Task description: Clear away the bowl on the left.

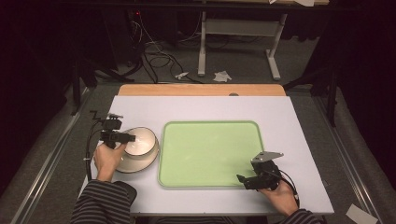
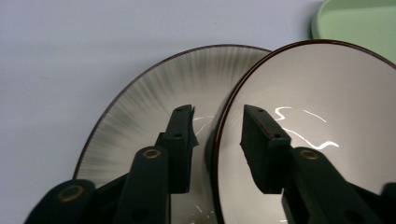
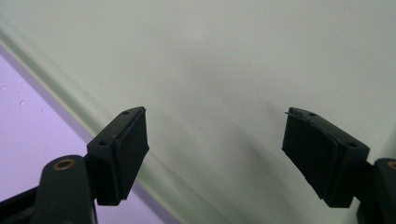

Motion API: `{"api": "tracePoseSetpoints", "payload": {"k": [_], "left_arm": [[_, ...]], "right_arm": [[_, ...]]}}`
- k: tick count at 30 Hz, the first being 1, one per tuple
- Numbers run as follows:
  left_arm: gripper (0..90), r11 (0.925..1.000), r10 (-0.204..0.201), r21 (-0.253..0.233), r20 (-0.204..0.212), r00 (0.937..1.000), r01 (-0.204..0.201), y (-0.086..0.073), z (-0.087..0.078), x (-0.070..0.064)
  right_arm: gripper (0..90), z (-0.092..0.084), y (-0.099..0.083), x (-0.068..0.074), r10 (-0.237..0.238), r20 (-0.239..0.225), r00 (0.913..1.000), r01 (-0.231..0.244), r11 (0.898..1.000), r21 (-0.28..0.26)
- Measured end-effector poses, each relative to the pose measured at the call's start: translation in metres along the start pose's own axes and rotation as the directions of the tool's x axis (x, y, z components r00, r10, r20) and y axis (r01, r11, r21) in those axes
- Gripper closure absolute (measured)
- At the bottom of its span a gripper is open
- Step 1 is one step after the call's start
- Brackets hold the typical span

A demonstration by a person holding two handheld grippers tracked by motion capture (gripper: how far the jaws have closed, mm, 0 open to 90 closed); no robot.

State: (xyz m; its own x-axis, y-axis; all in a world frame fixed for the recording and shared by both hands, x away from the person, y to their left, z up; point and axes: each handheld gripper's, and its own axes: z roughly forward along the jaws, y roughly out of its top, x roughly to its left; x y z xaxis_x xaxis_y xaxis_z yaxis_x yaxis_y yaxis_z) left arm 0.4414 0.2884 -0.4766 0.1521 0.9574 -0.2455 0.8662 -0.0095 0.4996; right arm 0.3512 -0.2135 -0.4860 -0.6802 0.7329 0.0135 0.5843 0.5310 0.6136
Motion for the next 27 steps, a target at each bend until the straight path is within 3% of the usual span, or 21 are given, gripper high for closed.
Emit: {"api": "tracePoseSetpoints", "payload": {"k": [10,13,19,27], "left_arm": [[73.9,0.999,-0.019,0.04,0.061,0.9979,0.017,0.002,0.002,0.004],[81.4,0.9987,-0.008,0.052,0.062,0.9981,0.005,0.002,0.002,0.003],[82.7,0.9987,-0.007,0.051,0.079,0.9969,0.003,0.002,0.0,0.005],[82.6,0.9983,0.053,0.024,0.061,0.9968,-0.054,0.004,-0.008,-0.003]], "right_arm": [[23.9,0.0,0.0,0.0,-0.004,0.0,1.0,0.004,1.0,0.003],[23.9,0.0,0.0,0.0,-0.001,-0.001,1.0,0.001,1.0,0.003],[23.8,0.001,0.0,0.0,0.0,-0.004,1.0,0.0,1.0,0.001],[23.8,0.0,0.0,0.0,0.008,-0.001,1.0,-0.008,1.0,-0.003]]}}
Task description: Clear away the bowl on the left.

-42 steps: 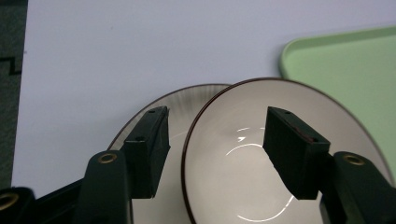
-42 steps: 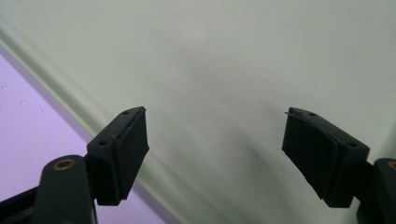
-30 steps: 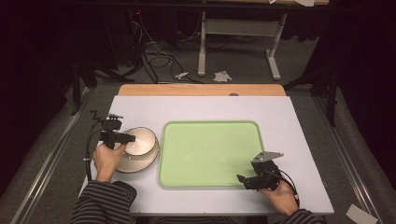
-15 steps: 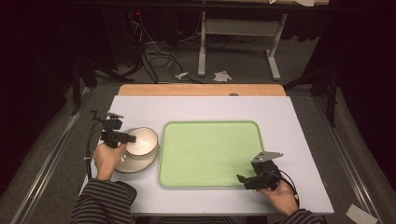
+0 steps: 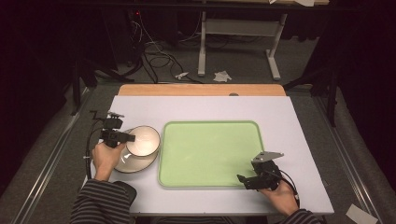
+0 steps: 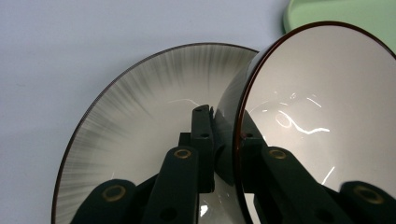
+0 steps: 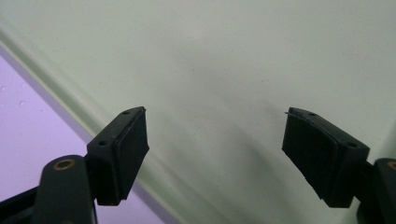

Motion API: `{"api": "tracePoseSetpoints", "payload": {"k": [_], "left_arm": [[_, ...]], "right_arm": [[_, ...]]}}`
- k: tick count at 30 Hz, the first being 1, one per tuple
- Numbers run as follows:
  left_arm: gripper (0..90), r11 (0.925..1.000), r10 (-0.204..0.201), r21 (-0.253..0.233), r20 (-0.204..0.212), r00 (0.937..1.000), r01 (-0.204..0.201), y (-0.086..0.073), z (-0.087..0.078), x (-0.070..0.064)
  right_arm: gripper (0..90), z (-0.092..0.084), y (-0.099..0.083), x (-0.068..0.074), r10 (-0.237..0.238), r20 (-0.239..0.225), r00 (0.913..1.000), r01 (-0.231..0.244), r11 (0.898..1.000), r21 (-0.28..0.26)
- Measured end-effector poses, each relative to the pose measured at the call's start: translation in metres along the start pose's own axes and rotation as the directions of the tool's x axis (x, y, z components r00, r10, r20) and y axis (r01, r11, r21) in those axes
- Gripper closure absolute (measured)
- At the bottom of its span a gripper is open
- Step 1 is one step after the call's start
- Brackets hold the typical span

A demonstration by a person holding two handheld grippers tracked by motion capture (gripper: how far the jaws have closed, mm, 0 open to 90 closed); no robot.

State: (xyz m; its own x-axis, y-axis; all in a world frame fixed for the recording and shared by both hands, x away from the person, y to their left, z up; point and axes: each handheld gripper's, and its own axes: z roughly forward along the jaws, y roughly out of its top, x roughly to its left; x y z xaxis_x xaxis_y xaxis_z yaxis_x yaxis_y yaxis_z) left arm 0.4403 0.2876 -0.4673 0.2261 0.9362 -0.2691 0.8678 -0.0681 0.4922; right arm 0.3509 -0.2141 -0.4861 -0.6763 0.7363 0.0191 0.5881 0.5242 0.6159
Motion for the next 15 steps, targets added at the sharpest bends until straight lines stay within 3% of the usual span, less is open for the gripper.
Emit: {"api": "tracePoseSetpoints", "payload": {"k": [5,8,12,15], "left_arm": [[82.6,0.9976,-0.01,-0.067,0.062,0.998,0.015,0.0,-0.013,0.0],[82.7,0.9945,0.004,-0.104,0.093,0.9956,0.006,0.0,-0.022,-0.002],[82.6,0.9925,0.018,-0.122,0.117,0.9929,-0.003,0.001,-0.024,-0.007],[82.6,0.9905,0.039,-0.135,0.111,0.993,-0.023,0.002,-0.026,-0.013]], "right_arm": [[23.8,-0.001,0.0,0.002,0.001,0.004,1.0,-0.001,1.0,0.0],[23.9,-0.001,-0.001,0.002,0.0,0.005,1.0,0.0,1.0,0.0],[23.8,-0.001,-0.001,0.002,-0.002,0.007,1.0,0.002,1.0,-0.001],[23.9,-0.002,-0.001,0.002,-0.007,0.011,0.9999,0.007,1.0,0.002]]}}
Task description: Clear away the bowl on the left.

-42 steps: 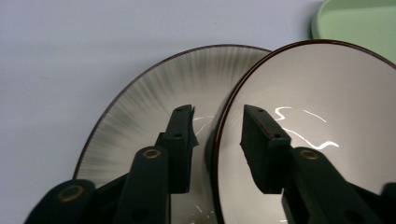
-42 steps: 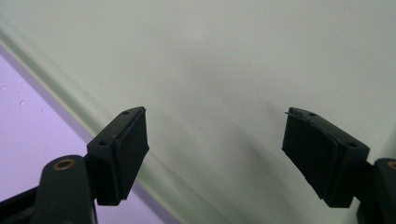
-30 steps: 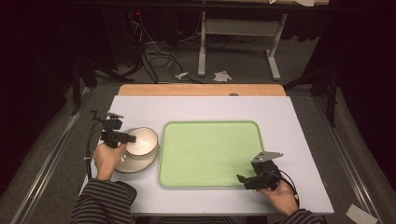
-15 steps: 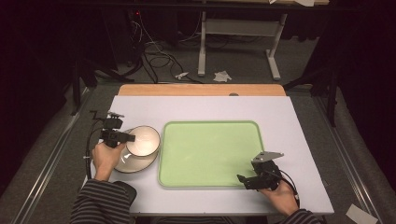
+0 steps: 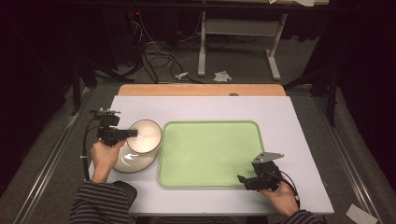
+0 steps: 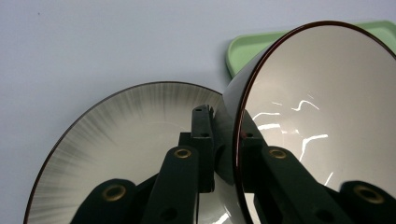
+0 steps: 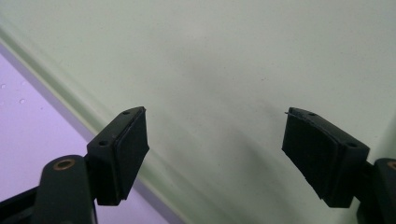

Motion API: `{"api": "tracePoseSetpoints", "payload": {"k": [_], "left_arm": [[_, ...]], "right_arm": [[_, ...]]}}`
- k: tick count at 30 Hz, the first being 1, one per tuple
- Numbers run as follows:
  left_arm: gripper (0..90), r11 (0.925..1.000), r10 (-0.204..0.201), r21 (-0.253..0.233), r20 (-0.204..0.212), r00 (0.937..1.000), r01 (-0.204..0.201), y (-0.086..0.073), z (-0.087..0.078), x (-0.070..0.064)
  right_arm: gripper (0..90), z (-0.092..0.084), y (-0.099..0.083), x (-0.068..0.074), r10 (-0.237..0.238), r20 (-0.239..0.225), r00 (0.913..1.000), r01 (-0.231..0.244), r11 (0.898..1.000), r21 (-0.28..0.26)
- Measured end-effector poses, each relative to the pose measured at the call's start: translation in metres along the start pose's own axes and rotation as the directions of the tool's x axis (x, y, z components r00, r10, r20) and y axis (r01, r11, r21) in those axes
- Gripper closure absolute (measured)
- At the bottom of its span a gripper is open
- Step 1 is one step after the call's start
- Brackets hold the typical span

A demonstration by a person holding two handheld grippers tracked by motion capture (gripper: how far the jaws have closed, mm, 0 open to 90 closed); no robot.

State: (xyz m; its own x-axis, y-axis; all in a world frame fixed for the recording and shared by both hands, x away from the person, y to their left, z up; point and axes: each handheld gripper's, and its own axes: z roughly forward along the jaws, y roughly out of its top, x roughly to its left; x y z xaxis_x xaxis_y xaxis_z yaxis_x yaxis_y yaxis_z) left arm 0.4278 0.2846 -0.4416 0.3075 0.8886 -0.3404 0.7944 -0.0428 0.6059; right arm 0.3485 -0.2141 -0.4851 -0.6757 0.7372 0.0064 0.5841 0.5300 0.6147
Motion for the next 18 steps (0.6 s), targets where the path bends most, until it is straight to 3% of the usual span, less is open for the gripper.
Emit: {"api": "tracePoseSetpoints", "payload": {"k": [9,18], "left_arm": [[82.6,0.9992,0.028,-0.032,0.054,0.9981,-0.026,0.003,-0.004,-0.013],[82.6,0.9986,0.033,-0.043,0.074,0.9967,-0.029,0.004,-0.005,-0.016]], "right_arm": [[23.9,-0.001,-0.001,0.0,0.0,-0.005,1.0,0.0,1.0,-0.003],[23.9,0.0,0.0,0.0,-0.005,-0.006,1.0,0.005,1.0,0.0]]}}
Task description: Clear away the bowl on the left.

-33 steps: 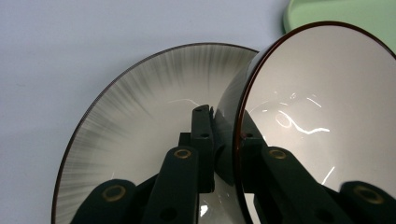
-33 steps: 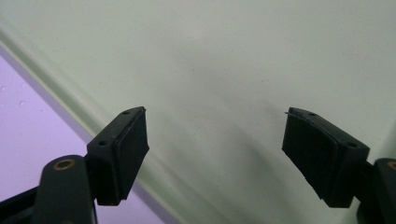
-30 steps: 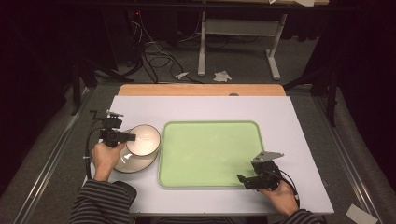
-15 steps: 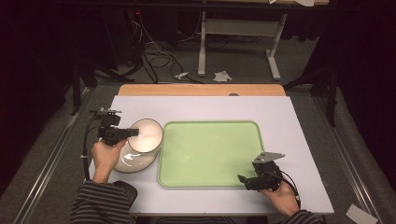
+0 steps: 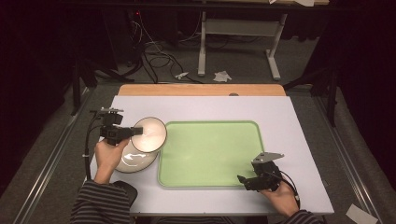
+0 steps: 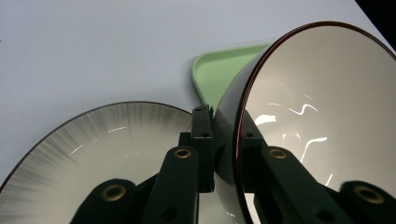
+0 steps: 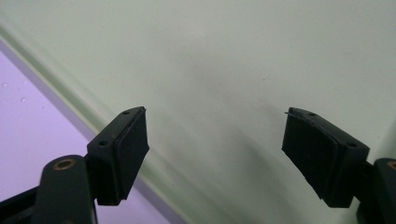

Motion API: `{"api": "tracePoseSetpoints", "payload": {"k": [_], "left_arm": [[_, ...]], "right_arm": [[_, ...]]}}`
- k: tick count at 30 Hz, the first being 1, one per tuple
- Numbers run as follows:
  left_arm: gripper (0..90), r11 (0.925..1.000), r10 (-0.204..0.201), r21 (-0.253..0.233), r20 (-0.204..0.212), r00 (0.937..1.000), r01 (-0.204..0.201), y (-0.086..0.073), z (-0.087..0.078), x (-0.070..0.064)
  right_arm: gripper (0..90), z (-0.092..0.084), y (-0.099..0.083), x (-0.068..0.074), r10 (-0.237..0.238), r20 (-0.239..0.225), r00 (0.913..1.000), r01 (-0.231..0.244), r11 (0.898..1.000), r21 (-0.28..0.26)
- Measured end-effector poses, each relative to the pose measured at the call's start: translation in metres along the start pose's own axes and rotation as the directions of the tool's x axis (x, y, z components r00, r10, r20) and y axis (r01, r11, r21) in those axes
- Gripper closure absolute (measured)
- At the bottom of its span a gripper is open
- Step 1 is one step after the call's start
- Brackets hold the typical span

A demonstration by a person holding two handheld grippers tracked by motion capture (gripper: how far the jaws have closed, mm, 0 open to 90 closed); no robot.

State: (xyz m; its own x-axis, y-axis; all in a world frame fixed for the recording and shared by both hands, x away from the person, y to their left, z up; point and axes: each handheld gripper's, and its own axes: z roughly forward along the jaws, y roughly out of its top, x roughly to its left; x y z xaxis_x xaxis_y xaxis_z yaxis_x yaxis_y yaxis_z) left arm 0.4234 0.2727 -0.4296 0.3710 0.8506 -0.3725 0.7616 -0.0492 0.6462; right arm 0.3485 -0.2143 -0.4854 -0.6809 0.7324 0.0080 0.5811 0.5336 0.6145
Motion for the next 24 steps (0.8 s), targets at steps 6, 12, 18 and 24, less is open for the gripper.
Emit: {"api": "tracePoseSetpoints", "payload": {"k": [6,12,18,24], "left_arm": [[82.6,0.9993,0.032,-0.021,0.01,0.9994,-0.032,0.003,-0.002,-0.01],[82.5,0.9984,0.056,-0.006,0.025,0.9981,-0.056,0.004,0.002,-0.019],[82.6,0.9983,0.057,-0.01,0.07,0.9959,-0.057,0.005,0.003,-0.024],[82.5,0.9967,0.08,0.005,0.075,0.9939,-0.081,0.005,0.007,-0.035]], "right_arm": [[23.9,0.0,0.0,-0.001,-0.002,-0.001,1.0,0.002,1.0,-0.003],[24.0,0.0,0.0,0.001,-0.004,0.0,1.0,0.004,1.0,-0.002],[24.0,0.0,0.0,0.002,-0.004,-0.004,1.0,0.004,1.0,0.002],[24.0,0.0,0.0,0.003,-0.008,-0.004,1.0,0.008,1.0,-0.003]]}}
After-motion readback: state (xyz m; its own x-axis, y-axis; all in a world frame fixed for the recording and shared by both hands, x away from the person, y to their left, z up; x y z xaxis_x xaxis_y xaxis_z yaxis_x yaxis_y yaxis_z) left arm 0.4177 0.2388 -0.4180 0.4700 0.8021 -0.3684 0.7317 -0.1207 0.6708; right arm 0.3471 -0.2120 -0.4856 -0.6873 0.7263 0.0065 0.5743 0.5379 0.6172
